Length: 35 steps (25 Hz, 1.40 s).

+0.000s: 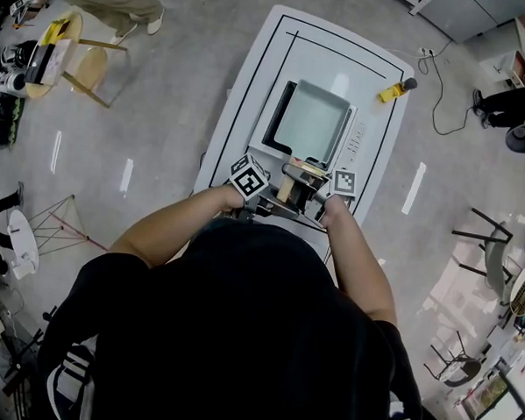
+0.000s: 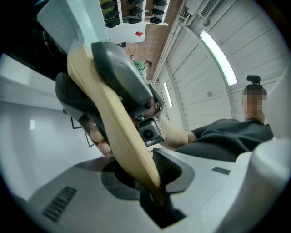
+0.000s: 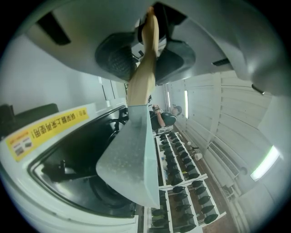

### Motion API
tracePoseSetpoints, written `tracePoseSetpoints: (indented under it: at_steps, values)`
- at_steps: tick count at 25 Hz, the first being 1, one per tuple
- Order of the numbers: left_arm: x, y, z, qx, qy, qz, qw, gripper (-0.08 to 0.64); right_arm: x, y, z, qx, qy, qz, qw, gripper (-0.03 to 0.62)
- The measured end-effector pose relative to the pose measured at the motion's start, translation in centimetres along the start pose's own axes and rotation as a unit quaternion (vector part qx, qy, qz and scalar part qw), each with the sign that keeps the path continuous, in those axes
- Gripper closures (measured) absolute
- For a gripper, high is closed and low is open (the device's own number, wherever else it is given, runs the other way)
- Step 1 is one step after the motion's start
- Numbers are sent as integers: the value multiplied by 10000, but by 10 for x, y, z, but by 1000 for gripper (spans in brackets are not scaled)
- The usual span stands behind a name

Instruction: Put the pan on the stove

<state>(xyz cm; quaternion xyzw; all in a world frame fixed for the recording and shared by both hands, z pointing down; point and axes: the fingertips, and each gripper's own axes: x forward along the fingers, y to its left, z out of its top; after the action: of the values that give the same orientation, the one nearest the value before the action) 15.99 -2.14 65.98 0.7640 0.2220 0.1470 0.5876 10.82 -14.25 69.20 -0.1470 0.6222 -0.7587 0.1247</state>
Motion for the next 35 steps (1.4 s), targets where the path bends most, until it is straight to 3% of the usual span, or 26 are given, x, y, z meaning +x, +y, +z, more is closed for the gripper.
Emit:
tracePoseSetpoints:
  at_steps: [35]
  values:
    - [-5, 10, -9, -89, -41, -124, 9999, 489, 5, -8, -3, -72, -12, -16, 10000, 470]
